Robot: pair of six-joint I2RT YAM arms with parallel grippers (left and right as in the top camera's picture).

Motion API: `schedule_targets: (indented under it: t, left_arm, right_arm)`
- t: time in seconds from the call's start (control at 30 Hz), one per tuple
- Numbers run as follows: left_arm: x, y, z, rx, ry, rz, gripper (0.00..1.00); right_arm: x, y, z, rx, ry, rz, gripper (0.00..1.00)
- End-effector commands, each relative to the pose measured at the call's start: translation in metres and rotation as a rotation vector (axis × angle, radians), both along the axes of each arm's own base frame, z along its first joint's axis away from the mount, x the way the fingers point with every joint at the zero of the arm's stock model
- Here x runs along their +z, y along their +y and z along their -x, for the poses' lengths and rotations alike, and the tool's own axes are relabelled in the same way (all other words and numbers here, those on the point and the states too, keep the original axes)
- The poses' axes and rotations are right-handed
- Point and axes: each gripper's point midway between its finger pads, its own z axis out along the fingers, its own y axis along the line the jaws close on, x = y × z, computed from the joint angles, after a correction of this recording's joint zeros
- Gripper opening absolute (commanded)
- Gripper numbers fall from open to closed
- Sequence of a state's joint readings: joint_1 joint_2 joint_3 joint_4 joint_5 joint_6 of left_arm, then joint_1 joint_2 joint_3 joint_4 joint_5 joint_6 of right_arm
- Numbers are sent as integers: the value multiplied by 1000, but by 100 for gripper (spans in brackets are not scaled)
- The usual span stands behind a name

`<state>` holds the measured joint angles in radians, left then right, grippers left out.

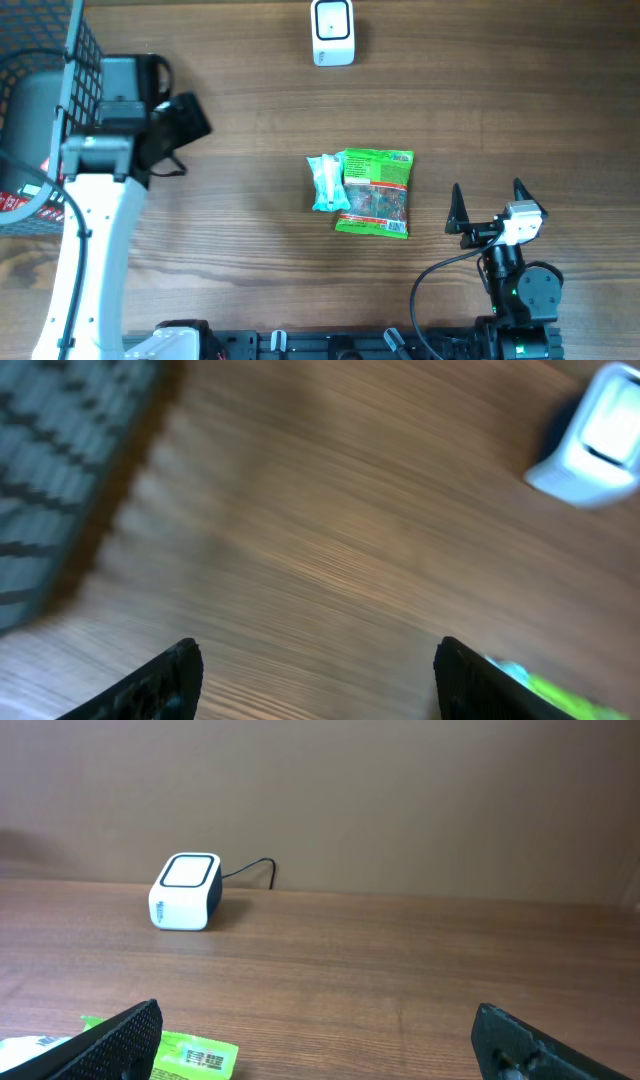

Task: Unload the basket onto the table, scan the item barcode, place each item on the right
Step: 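Reach the left gripper into the basket and grasp the red tissue pack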

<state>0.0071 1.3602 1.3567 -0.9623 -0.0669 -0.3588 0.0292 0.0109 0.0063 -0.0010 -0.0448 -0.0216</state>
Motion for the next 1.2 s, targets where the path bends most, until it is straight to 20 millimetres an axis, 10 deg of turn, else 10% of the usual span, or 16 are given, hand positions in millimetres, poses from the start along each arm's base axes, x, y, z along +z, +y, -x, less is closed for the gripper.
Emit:
schedule_targets:
  t: [0.0, 0.3, 0.5, 0.6, 0.7, 0.83, 1.17]
  left_arm:
    - [3, 60, 0, 199, -38, 29, 72]
    - [43, 155, 0, 405, -251, 101, 68]
    - [101, 135, -10, 302, -371, 183, 68]
    - [126, 156, -3, 378, -409, 64, 68]
    - [118, 199, 15, 527, -333, -143, 59]
    - [97, 229, 24, 610, -268, -149, 4]
    - [37, 250, 74, 751, -58, 64, 6]
  right_arm:
    - [1, 1, 0, 6, -8, 4, 100]
    - [1, 1, 0, 6, -8, 4, 100]
    - [1, 1, 0, 6, -8, 4, 100]
    - [1, 1, 0, 6, -8, 4, 100]
    - [1, 1, 0, 6, -8, 4, 100]
    - [1, 1, 0, 6, -8, 4, 100]
    - [1, 1, 0, 6, -8, 4, 100]
